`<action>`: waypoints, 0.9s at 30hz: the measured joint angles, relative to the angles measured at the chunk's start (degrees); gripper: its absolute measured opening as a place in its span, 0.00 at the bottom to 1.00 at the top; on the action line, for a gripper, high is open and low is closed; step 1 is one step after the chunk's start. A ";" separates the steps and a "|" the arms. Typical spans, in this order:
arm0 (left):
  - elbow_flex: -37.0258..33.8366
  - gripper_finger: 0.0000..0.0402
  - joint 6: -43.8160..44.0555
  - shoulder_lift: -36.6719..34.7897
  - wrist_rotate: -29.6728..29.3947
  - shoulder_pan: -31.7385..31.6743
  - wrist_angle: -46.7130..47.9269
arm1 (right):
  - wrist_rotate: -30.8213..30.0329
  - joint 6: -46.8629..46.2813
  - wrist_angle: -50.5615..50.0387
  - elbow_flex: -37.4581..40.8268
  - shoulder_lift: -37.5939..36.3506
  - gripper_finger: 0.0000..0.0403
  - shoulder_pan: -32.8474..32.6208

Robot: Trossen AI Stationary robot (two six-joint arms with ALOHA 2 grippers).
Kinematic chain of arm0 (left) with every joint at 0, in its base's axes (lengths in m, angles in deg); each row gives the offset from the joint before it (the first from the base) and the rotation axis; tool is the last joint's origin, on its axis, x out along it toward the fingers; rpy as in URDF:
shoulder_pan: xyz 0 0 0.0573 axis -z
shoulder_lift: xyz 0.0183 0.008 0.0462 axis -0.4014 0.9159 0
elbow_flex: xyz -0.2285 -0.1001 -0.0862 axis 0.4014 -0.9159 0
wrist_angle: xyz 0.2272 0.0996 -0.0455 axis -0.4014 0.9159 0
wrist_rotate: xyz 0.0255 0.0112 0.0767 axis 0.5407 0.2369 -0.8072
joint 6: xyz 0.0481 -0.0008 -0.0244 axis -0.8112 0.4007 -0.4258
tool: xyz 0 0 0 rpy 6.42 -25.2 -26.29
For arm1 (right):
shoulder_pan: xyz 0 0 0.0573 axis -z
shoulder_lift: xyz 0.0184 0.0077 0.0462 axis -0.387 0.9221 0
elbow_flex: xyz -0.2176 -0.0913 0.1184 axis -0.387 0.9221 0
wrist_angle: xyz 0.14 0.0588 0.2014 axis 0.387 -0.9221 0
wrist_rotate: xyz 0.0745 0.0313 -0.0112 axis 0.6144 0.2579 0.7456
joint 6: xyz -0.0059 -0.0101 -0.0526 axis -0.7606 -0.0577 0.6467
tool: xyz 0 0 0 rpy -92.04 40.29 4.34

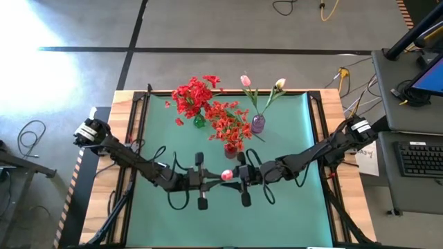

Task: Sort flowers into vase by color
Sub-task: Put the pink tulip into the purple vase

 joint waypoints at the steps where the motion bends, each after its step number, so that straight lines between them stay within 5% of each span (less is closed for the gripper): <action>1: 0.00 0.00 0.00 0.00 0.00 -0.07 0.00 | -0.39 0.26 0.01 0.00 0.02 0.17 0.00; 4: 0.00 0.00 0.00 0.00 -0.02 -0.11 0.00 | -0.76 1.59 0.01 0.00 0.00 0.06 0.00; 10: 0.00 0.03 1.26 -0.01 -0.11 -0.14 -0.44 | -0.79 1.46 0.23 0.00 0.00 0.05 0.00; 18: 0.00 0.27 2.10 -1.31 0.04 0.51 0.35 | -0.74 1.42 -1.16 -0.02 -0.99 0.05 -0.10; 27: 0.00 0.40 3.79 -6.28 0.11 2.13 9.90 | 2.79 -3.25 -18.95 0.00 -10.59 0.04 -0.36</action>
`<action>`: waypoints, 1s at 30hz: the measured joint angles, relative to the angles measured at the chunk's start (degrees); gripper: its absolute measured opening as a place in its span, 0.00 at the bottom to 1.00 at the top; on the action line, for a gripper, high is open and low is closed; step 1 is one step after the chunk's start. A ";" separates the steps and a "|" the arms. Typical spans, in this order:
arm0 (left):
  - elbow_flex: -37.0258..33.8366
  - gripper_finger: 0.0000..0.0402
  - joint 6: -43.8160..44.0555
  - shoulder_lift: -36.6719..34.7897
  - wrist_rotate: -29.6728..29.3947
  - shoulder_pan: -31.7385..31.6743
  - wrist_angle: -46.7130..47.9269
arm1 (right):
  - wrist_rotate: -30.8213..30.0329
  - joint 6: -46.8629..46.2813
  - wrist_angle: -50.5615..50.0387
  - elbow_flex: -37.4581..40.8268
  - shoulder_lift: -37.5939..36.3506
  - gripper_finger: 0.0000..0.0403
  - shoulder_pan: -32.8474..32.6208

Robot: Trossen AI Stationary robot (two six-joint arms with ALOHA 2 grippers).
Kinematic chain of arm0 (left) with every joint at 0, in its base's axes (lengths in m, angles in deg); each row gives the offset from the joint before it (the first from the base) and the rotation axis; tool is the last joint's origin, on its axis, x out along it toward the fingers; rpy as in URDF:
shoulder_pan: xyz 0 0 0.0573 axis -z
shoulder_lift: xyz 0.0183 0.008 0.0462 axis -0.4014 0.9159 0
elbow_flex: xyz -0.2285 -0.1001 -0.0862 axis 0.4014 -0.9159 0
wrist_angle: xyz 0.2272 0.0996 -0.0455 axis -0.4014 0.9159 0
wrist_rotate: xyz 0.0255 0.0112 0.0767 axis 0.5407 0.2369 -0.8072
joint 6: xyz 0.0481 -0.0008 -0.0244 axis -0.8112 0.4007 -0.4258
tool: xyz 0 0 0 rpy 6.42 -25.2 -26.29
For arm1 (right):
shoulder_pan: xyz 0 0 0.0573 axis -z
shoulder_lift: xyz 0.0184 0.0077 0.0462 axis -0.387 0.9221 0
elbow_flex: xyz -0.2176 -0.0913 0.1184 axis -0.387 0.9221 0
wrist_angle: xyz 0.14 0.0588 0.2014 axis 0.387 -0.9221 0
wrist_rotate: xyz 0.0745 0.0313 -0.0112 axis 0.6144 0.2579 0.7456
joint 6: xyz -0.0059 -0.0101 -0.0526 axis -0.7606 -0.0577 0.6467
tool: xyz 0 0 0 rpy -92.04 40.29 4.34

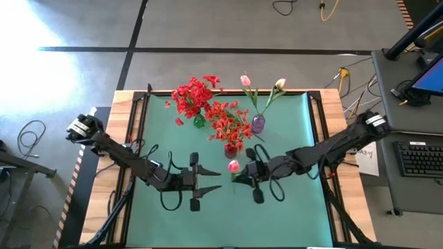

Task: Sort flowers into vase by color
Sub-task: Put the pink tulip into the purple vase

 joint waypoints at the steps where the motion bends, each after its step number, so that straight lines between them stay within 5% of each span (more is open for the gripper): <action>1: 0.00 0.41 0.83 -0.69 0.00 0.09 1.36 | 0.03 -1.21 -3.57 0.00 -1.97 0.04 -0.24; 10: 0.00 0.41 6.90 -5.40 -0.05 0.44 13.17 | -2.16 -11.82 -24.94 0.00 -17.09 0.04 -4.44; 21: 0.00 0.41 8.69 -5.76 -0.18 0.42 19.51 | -42.22 -23.72 -41.17 0.00 -28.05 0.04 -4.86; 30: 0.00 0.41 8.18 -5.78 -0.29 -0.03 21.96 | -57.03 -20.61 -36.80 0.00 -28.50 0.04 1.80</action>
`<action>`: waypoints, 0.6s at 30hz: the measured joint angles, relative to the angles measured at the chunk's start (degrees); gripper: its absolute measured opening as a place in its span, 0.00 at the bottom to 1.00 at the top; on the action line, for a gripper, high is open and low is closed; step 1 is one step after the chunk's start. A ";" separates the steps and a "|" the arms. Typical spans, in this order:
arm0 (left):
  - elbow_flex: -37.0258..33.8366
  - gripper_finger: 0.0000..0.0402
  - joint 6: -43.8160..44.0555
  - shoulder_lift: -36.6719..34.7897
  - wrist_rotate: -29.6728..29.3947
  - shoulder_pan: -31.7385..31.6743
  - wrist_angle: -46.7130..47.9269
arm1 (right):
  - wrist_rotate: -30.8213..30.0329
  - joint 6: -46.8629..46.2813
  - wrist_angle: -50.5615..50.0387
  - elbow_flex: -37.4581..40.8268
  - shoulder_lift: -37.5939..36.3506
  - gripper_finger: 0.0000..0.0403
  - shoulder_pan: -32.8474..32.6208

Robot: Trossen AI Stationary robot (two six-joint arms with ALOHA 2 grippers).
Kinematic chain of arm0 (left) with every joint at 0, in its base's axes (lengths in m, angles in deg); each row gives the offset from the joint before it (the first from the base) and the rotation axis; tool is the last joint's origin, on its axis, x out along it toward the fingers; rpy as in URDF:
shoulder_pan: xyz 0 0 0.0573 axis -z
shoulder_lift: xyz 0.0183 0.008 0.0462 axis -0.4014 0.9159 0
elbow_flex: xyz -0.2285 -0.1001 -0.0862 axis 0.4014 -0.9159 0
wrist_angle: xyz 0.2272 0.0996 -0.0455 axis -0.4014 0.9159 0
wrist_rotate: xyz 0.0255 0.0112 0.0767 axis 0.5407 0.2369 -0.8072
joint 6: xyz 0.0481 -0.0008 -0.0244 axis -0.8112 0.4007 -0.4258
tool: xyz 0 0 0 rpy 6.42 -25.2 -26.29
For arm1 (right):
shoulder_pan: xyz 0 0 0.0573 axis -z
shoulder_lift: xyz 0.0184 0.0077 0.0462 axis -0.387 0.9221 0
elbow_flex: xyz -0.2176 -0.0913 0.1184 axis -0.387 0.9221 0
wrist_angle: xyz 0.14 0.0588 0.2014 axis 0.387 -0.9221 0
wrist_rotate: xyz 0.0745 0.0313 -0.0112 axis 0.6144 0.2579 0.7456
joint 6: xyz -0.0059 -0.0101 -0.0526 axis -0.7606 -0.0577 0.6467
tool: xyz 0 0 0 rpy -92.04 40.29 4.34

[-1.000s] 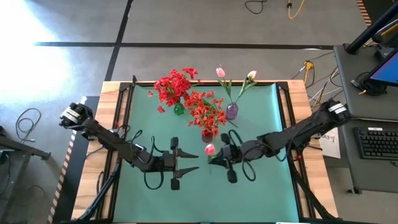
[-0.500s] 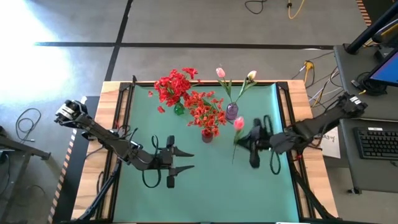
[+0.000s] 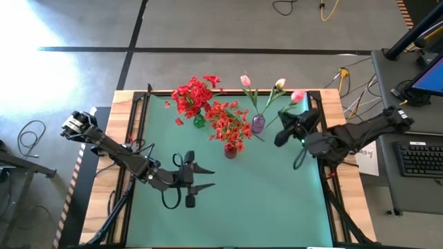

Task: Sort flowers into vase by color
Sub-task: Put the pink tulip into the purple vase

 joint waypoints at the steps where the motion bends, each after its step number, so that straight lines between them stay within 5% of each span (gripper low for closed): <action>1: 0.00 0.41 0.05 0.00 -0.02 -0.05 0.22 | -0.59 0.42 0.15 0.00 0.17 0.04 1.02; 18: -0.02 0.41 0.32 -0.01 -1.55 -0.23 3.00 | -0.02 6.35 9.54 0.00 5.74 0.05 12.61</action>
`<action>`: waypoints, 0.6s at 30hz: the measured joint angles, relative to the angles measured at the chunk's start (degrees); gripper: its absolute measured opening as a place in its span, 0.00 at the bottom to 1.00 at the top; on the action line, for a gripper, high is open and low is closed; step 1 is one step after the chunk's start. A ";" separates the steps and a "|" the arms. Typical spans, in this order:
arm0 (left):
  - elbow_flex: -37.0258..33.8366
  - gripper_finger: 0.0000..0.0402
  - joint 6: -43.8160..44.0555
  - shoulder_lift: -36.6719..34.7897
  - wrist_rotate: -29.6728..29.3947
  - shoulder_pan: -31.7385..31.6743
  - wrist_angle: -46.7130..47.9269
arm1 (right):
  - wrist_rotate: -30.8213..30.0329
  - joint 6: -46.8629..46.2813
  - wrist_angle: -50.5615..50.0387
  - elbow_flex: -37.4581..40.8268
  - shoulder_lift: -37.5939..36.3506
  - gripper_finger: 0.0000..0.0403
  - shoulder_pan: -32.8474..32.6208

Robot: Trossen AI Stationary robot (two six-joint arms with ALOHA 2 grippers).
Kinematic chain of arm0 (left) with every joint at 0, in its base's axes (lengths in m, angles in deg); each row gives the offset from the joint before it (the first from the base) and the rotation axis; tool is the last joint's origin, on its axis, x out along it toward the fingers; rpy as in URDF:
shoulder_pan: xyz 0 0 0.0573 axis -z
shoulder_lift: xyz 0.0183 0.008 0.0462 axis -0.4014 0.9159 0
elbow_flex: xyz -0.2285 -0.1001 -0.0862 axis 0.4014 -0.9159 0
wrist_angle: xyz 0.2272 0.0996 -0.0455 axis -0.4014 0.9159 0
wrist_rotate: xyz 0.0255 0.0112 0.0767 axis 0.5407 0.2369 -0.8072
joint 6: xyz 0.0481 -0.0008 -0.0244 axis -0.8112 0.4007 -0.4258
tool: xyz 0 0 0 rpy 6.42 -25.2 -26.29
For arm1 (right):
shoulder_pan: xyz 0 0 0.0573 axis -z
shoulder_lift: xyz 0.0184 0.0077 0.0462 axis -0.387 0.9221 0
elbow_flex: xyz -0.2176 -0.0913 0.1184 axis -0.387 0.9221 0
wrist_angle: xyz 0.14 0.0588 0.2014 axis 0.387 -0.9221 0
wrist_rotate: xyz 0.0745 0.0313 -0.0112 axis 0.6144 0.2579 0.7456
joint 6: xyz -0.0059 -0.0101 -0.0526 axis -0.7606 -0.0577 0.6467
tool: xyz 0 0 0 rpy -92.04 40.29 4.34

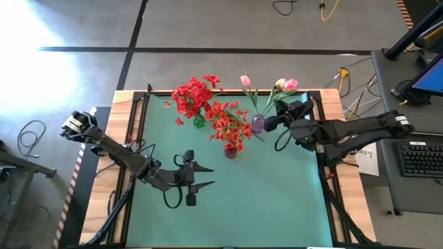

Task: Sort flowers into vase by color
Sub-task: Put the pink tulip into the purple vase

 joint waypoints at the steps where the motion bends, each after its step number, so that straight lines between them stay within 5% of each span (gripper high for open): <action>1: 0.00 0.41 0.01 0.01 -0.02 0.00 0.34 | 0.17 0.35 0.29 0.00 0.38 0.05 0.29; 18: 0.00 0.41 1.78 0.00 0.00 0.00 2.71 | 1.56 1.77 3.62 0.00 3.26 0.06 3.63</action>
